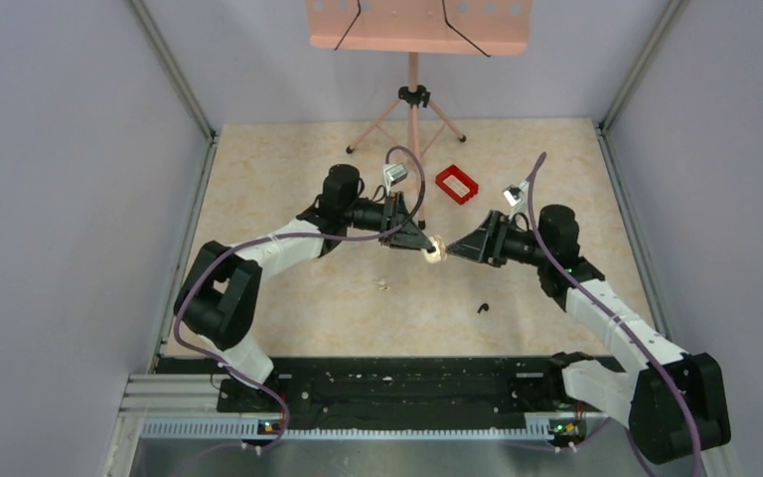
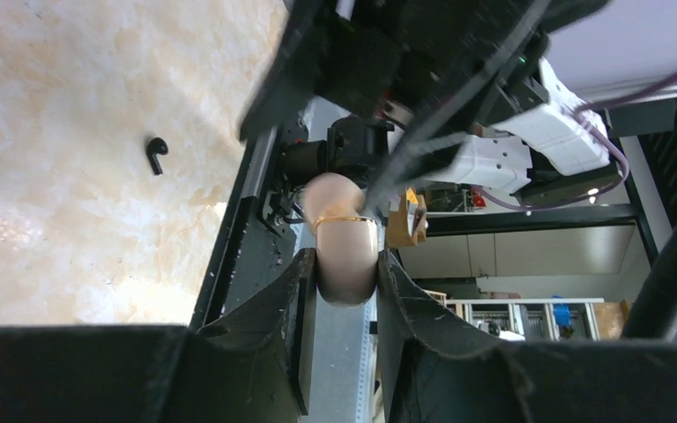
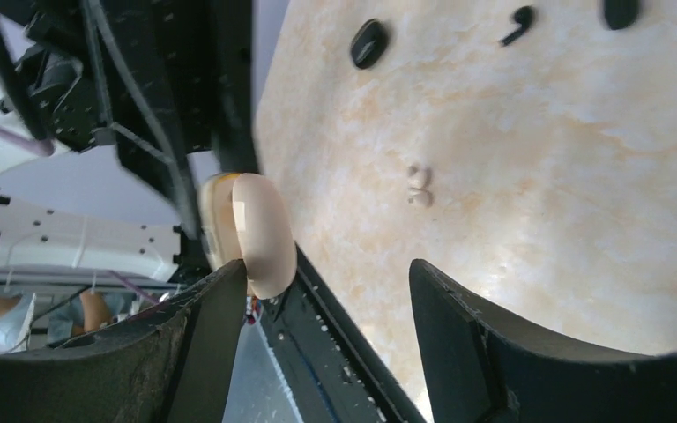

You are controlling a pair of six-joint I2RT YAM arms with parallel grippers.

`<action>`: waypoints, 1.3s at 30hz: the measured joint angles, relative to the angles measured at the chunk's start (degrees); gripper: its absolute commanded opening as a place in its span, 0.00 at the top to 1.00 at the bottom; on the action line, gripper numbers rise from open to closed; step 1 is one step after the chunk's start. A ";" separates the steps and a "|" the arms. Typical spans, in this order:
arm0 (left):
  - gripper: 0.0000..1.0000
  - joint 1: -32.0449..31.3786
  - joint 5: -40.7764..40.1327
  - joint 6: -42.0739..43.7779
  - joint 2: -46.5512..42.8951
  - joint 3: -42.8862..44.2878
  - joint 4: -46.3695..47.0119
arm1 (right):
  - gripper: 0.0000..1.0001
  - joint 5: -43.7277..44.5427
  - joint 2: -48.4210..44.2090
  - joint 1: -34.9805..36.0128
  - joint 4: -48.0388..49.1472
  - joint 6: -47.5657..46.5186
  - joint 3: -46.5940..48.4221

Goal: Insert the wireless bluetooth earbuds into the charging case
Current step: Open the charging case to the charging case, then pass from the left arm to the right

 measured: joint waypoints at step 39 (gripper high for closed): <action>1.00 -0.33 16.17 2.29 -8.79 8.35 5.99 | 0.32 -22.86 13.14 -2.25 79.69 53.83 -4.74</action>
